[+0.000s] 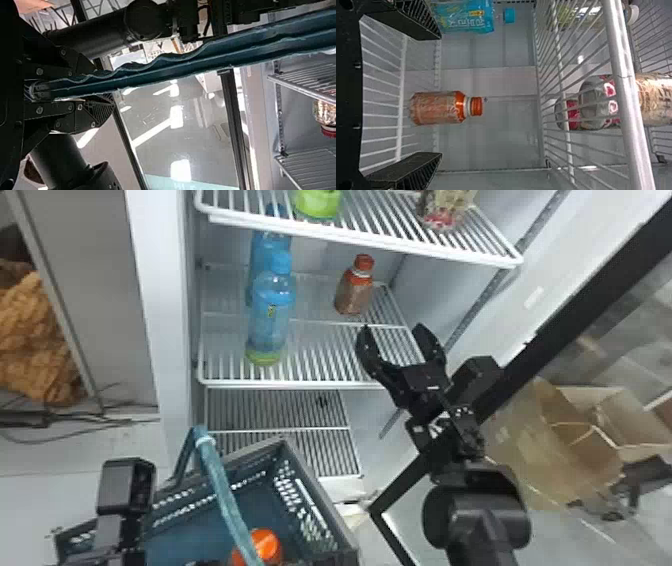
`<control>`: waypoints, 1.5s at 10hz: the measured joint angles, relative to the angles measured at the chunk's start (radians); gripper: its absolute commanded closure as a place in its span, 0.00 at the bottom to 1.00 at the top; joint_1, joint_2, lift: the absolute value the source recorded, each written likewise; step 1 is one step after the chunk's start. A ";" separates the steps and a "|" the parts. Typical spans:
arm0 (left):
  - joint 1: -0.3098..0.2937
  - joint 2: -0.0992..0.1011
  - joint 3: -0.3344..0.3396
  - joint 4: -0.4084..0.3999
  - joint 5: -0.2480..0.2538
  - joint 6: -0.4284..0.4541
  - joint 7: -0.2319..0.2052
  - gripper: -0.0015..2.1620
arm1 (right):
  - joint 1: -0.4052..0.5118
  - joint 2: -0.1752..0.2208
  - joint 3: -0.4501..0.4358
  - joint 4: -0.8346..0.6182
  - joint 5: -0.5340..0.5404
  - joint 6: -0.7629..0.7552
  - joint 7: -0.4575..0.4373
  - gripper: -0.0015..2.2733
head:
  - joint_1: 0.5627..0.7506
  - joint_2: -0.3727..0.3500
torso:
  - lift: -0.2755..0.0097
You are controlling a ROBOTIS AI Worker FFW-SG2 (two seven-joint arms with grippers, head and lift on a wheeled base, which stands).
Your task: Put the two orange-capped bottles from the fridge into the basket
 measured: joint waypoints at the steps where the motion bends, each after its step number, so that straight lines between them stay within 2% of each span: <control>1: 0.001 -0.001 0.001 0.000 0.000 0.000 0.000 0.54 | -0.030 -0.003 0.012 0.029 0.000 -0.006 -0.009 0.00 | 0.70 0.03 | 0.14; 10: 0.000 -0.003 -0.001 0.000 0.002 0.000 0.000 0.54 | -0.350 -0.012 0.128 0.387 0.040 -0.013 -0.158 0.00 | 0.70 0.03 | 0.14; 15: -0.003 0.002 -0.007 0.000 0.008 -0.010 0.000 0.54 | -0.522 -0.026 0.198 0.596 0.040 -0.011 -0.199 0.00 | 0.70 0.03 | 0.14</control>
